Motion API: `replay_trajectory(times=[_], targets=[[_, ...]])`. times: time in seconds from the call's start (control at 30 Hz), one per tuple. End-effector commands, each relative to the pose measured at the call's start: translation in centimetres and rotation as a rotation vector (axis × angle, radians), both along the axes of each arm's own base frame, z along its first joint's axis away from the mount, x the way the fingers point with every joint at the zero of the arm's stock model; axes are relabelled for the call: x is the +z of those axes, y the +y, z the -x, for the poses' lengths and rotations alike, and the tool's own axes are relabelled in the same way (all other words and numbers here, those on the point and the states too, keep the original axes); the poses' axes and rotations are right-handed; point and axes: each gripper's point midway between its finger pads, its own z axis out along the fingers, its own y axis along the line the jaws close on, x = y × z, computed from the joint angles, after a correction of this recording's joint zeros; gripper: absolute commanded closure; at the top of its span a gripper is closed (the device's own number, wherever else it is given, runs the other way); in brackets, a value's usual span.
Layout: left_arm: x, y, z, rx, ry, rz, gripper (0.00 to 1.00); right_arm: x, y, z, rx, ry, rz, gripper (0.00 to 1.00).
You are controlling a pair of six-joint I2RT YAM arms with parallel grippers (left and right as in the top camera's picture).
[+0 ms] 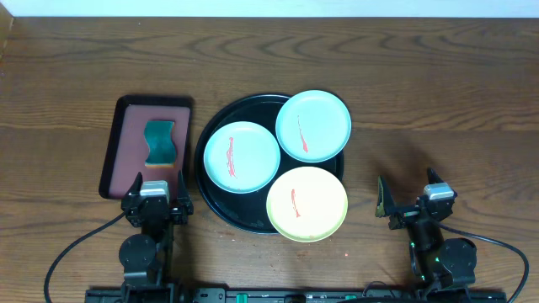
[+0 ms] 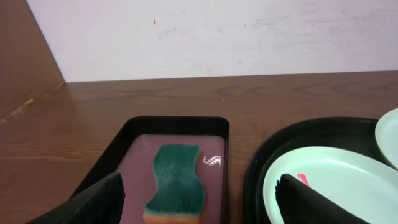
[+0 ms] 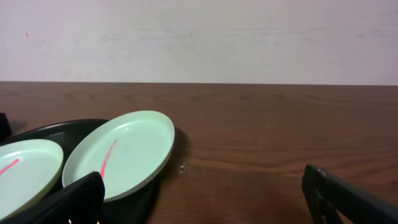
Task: Clean dirty plates on tray and stack at the side
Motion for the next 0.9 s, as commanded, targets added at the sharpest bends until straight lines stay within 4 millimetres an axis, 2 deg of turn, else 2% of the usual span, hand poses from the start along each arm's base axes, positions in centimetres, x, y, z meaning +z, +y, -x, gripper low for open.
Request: replay_trajectory(times=[0.0, 0.2, 0.3, 0.87], targets=[[-1.7, 0.0, 0.0, 0.000, 0.039, -0.005, 0.21, -0.2, 0.4, 0.1, 0.017, 0.008, -0.012, 0.01], [-1.7, 0.0, 0.0, 0.000, 0.039, -0.005, 0.21, -0.2, 0.3, 0.1, 0.014, 0.008, -0.011, 0.01], [-1.7, 0.0, 0.0, 0.000, 0.039, -0.005, 0.22, -0.2, -0.5, -0.1, -0.036, 0.010, -0.005, 0.01], [-1.7, 0.0, 0.0, 0.001, 0.037, -0.006, 0.21, -0.2, -1.0, -0.2, -0.064, 0.009, -0.003, 0.01]])
